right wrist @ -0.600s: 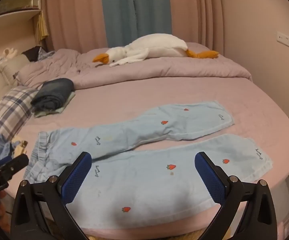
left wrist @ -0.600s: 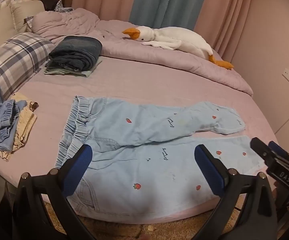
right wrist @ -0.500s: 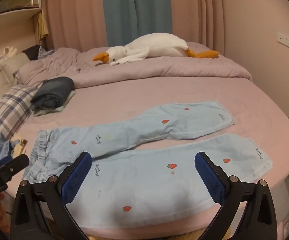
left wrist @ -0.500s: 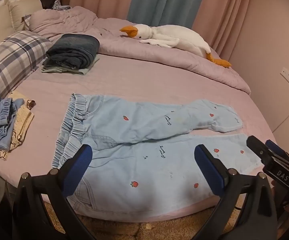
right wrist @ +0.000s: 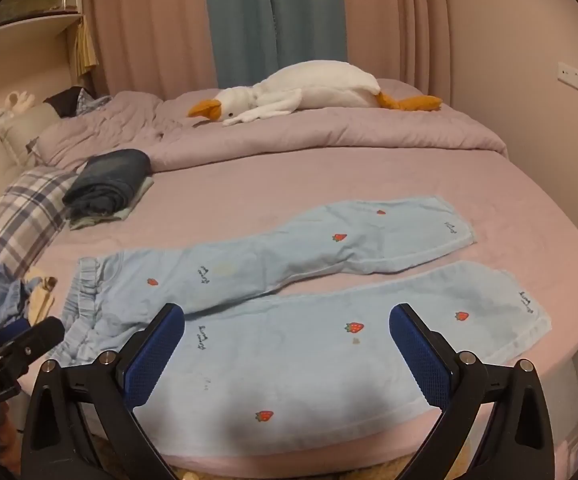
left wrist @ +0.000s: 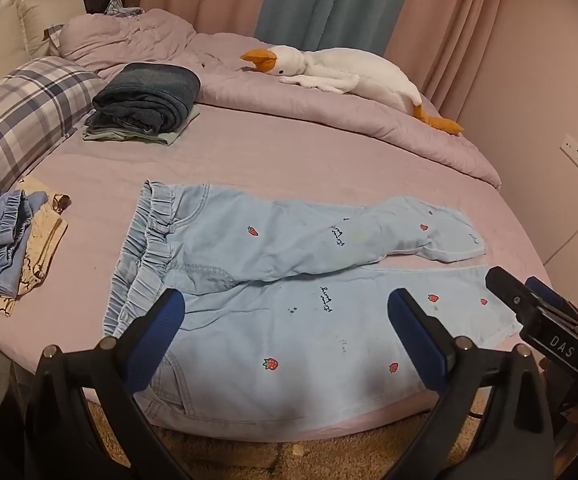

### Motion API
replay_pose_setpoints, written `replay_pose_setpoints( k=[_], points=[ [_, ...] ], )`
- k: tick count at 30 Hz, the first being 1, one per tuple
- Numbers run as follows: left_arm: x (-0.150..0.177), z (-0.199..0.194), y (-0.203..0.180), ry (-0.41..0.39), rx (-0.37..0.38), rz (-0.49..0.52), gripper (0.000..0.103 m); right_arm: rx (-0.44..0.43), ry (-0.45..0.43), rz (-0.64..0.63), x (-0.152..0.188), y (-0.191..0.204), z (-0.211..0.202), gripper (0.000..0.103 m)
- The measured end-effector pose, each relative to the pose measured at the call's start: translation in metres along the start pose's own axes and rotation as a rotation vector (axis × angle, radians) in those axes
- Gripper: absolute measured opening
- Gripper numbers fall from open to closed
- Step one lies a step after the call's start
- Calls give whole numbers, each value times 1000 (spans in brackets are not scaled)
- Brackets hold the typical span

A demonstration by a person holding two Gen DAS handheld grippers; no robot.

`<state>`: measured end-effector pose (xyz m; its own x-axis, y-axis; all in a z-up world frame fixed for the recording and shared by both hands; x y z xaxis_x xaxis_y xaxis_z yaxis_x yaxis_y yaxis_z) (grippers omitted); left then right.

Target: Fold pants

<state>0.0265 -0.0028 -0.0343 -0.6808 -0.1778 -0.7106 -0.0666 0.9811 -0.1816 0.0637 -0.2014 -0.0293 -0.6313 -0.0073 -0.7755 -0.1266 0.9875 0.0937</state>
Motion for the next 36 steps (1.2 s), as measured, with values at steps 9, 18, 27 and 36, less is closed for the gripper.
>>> replay_pose_setpoints(
  k=[9,18,27,36],
  points=[
    [2,2,4,1,4,-2,101,0,12,2,4,5,7,102],
    [3,1,7,2,-3,-18,101,-8,24,7,6,7,9,102],
    [3,2,13,8,8,-32,101,-5,45,11,6,9,16,102],
    [6,1,14,13,16,-32,100,0,49,0,5,14,18,102]
  ],
)
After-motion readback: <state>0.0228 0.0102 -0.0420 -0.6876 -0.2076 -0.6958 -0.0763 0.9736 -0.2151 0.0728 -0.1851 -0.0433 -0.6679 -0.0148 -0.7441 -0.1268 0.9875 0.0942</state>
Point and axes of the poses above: each gripper's, at about its wrist camera, not at the fingertips, and z roughly the way its jaws point, y to its left, x to its underside, the point moved 4 cm from there along z, roughly the way its jaws point, and after that the axes turned 5 degrees about z, right-handed, at the moved point
